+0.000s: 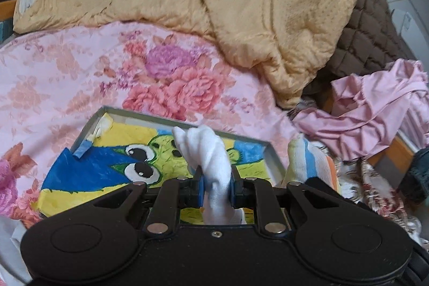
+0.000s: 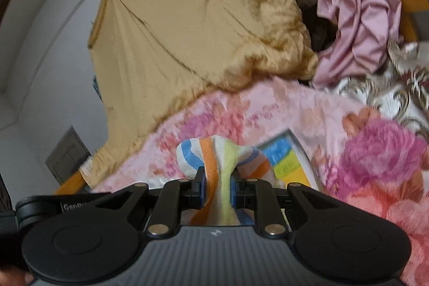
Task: Organize soft objects
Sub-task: 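Lift and carry the cloth and sock in both tools over the frog tray, then lower both items into the tray and open both tools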
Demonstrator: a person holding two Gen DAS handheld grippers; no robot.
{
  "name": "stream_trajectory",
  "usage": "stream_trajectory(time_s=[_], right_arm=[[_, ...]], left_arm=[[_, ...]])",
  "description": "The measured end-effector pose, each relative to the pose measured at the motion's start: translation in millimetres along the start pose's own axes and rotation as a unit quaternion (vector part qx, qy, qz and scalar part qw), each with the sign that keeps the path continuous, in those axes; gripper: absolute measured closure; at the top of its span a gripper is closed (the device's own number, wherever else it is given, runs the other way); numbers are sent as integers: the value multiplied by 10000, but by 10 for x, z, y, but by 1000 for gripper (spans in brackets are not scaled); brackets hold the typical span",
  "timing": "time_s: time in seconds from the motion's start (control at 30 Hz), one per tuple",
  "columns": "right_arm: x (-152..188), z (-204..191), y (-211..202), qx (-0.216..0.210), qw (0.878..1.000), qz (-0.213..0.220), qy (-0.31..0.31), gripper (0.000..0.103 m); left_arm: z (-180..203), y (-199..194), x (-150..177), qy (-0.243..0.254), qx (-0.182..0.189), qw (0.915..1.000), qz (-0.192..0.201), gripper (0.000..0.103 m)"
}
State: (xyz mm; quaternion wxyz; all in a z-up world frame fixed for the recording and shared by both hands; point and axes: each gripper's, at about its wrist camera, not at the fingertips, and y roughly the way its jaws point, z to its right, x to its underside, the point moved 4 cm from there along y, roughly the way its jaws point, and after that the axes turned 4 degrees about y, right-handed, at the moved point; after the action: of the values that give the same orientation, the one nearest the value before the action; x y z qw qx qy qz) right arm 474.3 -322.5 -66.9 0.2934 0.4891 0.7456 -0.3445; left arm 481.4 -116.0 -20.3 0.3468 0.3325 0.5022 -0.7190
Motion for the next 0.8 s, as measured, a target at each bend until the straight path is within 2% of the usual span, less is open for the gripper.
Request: stream_trajectory(time_s=[0.23,0.33,0.47,0.5,0.6,0.67,0.7,0.8], right_arm=[[117,61,176,122,9988,-464,102,83],[185,44,222,94,9978,-642,147,82],[282,-3,304,125,9959,-891,94,74],[301,-10,319,124,9956,-930,82,70],[347,-34,342,158,9947,-1020,3,68],[357,-42,346,225,9942,-1047,-72,66],[355,-43,341,247,9941,-1053,-91,64],[342,-42,323,298,9936,-1082,-119,49]], left_arm=[[-266,293,116,-426,-358,9976,-421,83],[-430,386,170,-814,-471,9927,-753,83],[-603,439,284,-1135,-546,9864,-1054,80],[-644,440,309,-1214,-582,9847,-1107,78],[-729,434,332,-1425,-593,9815,-1133,72],[-767,425,324,-1511,-615,9803,-1112,59],[-774,415,326,-1540,-610,9801,-1095,56],[-787,374,301,-1559,-588,9809,-1003,42]])
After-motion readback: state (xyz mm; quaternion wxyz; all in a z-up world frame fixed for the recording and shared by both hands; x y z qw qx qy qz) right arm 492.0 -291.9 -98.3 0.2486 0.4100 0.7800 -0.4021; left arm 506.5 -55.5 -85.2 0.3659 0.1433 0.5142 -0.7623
